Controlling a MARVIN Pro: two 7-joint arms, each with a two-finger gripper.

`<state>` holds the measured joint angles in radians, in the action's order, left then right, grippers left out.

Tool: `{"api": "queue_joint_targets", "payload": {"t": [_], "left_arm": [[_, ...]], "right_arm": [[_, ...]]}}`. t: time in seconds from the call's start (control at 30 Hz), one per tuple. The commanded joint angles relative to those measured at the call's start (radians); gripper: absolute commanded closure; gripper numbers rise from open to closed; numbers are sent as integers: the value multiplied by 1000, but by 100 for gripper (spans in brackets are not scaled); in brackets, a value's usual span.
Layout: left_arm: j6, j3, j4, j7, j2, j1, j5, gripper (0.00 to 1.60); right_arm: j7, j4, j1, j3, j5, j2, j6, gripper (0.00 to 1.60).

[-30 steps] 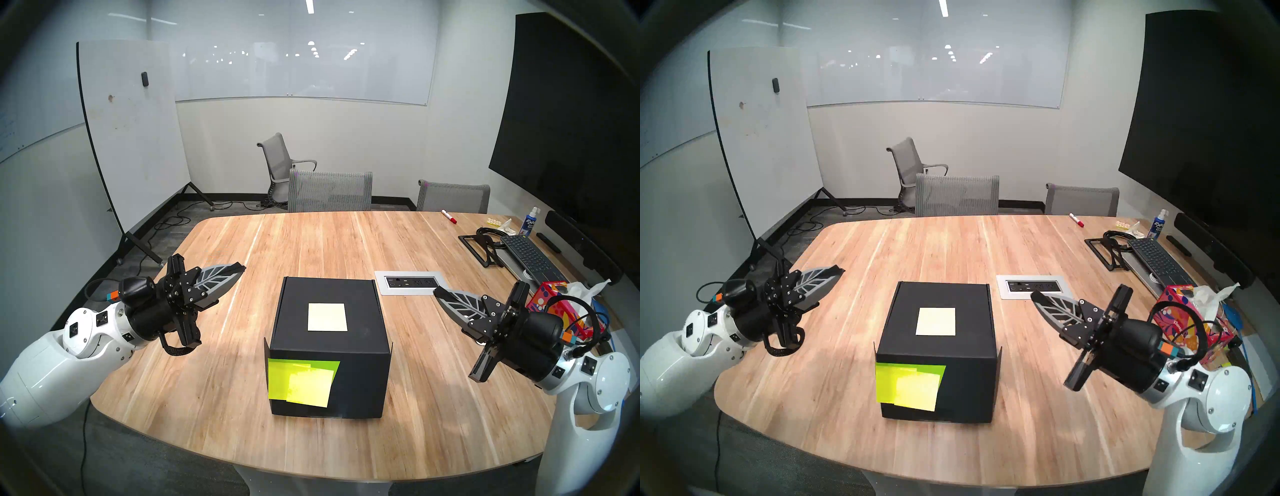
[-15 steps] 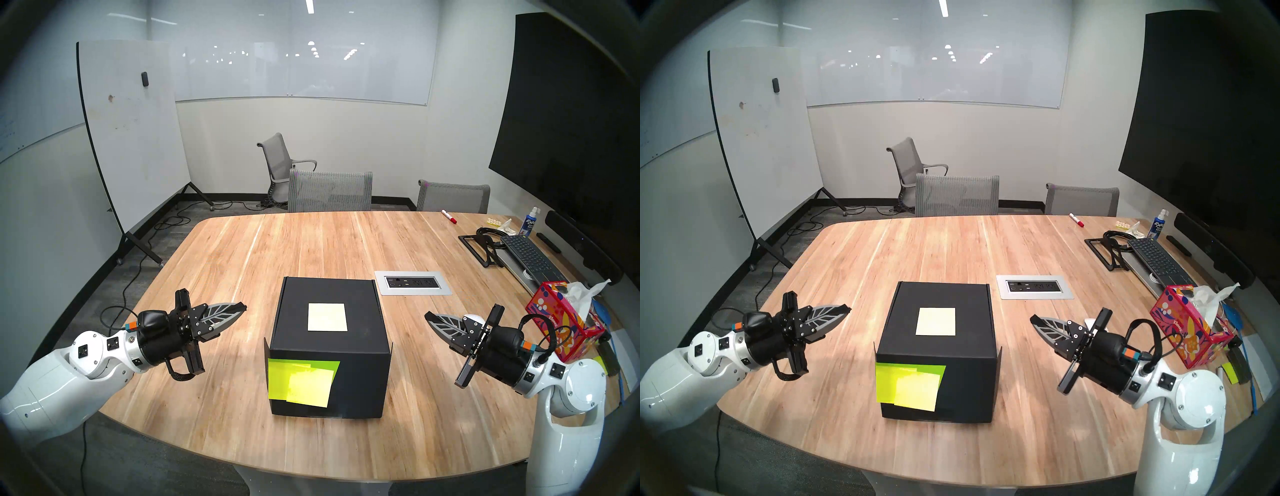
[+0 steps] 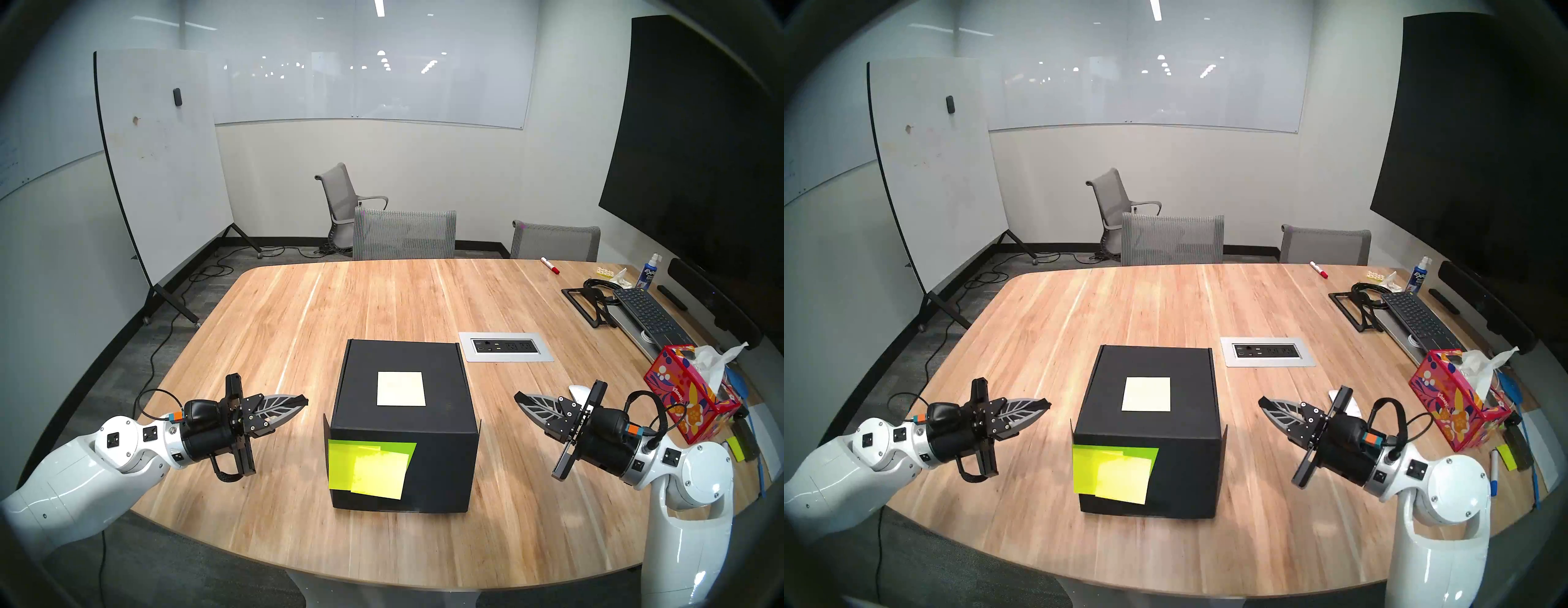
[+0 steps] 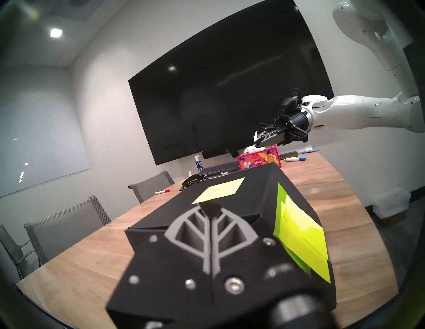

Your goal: Open the box and place the mouse inside

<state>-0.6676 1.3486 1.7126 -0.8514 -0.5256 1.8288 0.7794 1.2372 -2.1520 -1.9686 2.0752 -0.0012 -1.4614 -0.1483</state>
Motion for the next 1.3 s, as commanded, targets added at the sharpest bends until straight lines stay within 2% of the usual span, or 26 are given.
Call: {"api": "queue_joint_targets", "payload": {"t": [0.0, 0.27, 0.47, 0.53, 0.77, 1.27], "left_arm": [[-6, 9, 10, -3, 1, -11, 7, 160], [-7, 13, 8, -1, 2, -2, -10, 160], [-8, 8, 2, 7, 5, 0, -45, 160], [-15, 4, -2, 7, 6, -4, -78, 160], [-11, -1, -10, 5, 5, -12, -101, 160], [-2, -11, -23, 9, -3, -25, -115, 160]], "right_arm": [[10, -13, -6, 1, -1, 6, -1, 160], [16, 7, -8, -5, -16, 1, -16, 160], [20, 10, -6, -5, -24, 5, -15, 160], [21, 12, -4, -6, -27, 6, -15, 160], [27, 27, 5, -12, -37, 20, -16, 160], [23, 74, 22, -42, -74, 34, -37, 160]]}}
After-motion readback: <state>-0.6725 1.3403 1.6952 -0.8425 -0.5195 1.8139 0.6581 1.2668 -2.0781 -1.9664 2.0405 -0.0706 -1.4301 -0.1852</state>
